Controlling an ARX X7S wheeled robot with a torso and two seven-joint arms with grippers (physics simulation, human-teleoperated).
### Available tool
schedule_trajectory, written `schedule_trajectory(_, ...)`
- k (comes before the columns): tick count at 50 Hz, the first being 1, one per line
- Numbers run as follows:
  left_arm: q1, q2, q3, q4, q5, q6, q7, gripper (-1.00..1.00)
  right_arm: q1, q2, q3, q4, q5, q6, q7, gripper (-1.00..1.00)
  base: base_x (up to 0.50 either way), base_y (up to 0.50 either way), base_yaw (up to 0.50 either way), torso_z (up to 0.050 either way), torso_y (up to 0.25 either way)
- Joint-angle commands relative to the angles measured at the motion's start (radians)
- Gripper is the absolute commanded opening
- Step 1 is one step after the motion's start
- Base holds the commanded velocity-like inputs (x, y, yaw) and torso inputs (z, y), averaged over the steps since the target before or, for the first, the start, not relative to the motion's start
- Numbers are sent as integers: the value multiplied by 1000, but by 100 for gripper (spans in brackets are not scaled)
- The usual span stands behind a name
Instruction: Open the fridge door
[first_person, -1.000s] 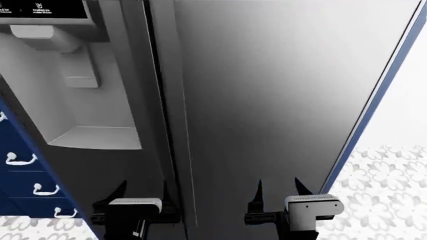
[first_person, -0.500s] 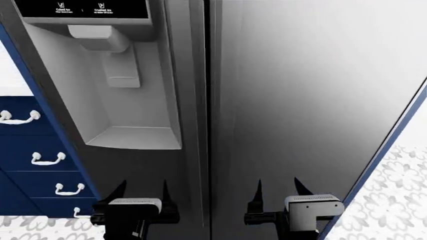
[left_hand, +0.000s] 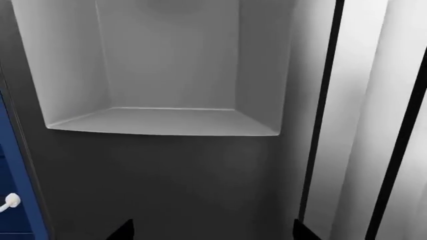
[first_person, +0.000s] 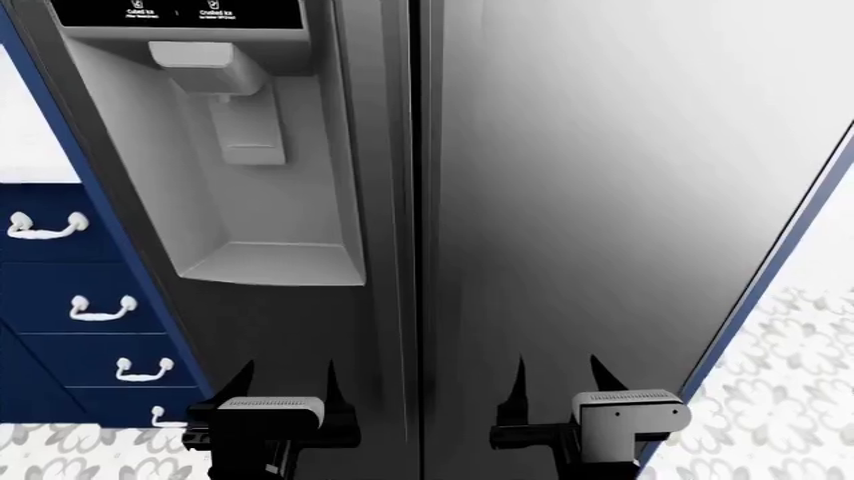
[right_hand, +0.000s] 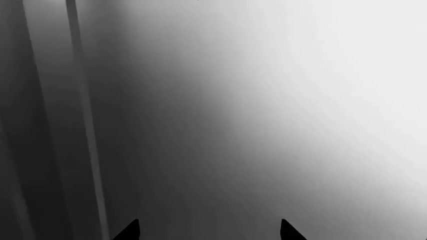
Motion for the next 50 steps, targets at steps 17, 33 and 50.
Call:
schedule_trajectory(17, -7, -8, 18, -10, -4, 4, -7, 100, 0, 11, -10, 3, 10, -8, 11, 100, -123, 1, 0, 0, 0)
schedule_trajectory(33, -7, -14, 24, -8, -17, 6, -8, 100, 5, 14, -17, 10, 18, -14, 13, 100, -37, 0, 0, 0, 0)
schedule_trajectory(50, -8, -21, 31, -5, -21, 0, -16, 100, 7, 19, -25, 10, 23, -13, 19, 100, -102, 0, 0, 0, 0)
